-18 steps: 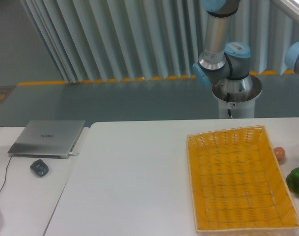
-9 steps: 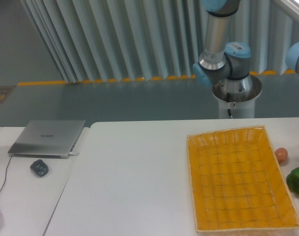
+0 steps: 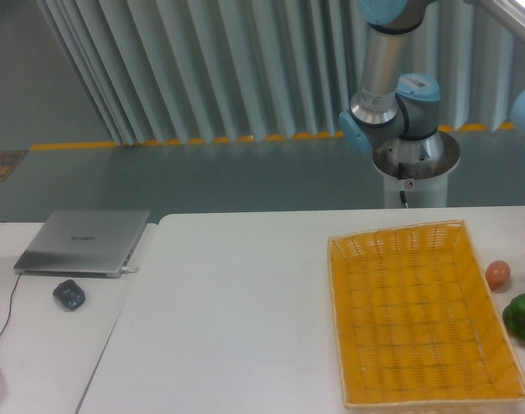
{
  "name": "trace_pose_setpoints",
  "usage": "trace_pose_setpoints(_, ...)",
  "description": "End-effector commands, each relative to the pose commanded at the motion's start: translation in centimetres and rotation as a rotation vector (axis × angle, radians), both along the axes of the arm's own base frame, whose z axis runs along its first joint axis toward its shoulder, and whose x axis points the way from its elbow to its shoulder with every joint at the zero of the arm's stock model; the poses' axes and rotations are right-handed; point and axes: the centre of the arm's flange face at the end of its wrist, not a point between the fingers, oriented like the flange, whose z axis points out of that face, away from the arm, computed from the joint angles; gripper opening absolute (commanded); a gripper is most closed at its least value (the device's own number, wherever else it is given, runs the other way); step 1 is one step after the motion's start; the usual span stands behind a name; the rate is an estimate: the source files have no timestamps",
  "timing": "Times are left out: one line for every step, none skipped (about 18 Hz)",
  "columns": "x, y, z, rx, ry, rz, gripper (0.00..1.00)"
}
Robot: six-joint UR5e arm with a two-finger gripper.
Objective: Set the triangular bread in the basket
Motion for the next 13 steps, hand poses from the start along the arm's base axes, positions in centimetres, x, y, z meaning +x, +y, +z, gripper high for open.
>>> trace_pose_setpoints(-0.3, 0.1, -0.4, 0.002, 0.004, 0.002, 1.0)
trace_pose_setpoints(-0.5, 0.2, -0.8, 0.005, 0.015, 0.0, 1.0)
trace_pose_setpoints(-0.8, 0.3, -1.3, 0.005, 0.02, -0.013, 1.0)
trace_pose_setpoints(-1.0, 0.4, -1.7, 0.005, 0.021, -0.009, 1.0)
trace_pose_setpoints(-1.0, 0.5, -1.8, 0.007, 0.023, 0.0, 1.0)
trace_pose_setpoints(-1.1, 0.5, -1.9, 0.006, 0.022, 0.0, 1.0)
trace_pose_setpoints(-1.3, 0.6, -2.0, 0.006, 0.022, 0.0, 1.0)
trace_pose_setpoints(-1.5, 0.6, -2.2, 0.006, 0.022, -0.004, 1.0)
trace_pose_setpoints(-1.7, 0.7, -2.5, 0.007, 0.025, -0.009, 1.0)
trace_pose_setpoints(-2.1, 0.8, -2.8, 0.013, 0.04, -0.004, 1.0)
trace_pose_setpoints(-2.3, 0.9, -3.2, 0.017, 0.049, 0.002, 1.0)
trace_pose_setpoints(-2.4, 1.0, -3.5, 0.017, 0.048, -0.001, 1.0)
trace_pose_setpoints(-2.5, 1.0, -3.8, 0.016, 0.046, 0.0, 1.0)
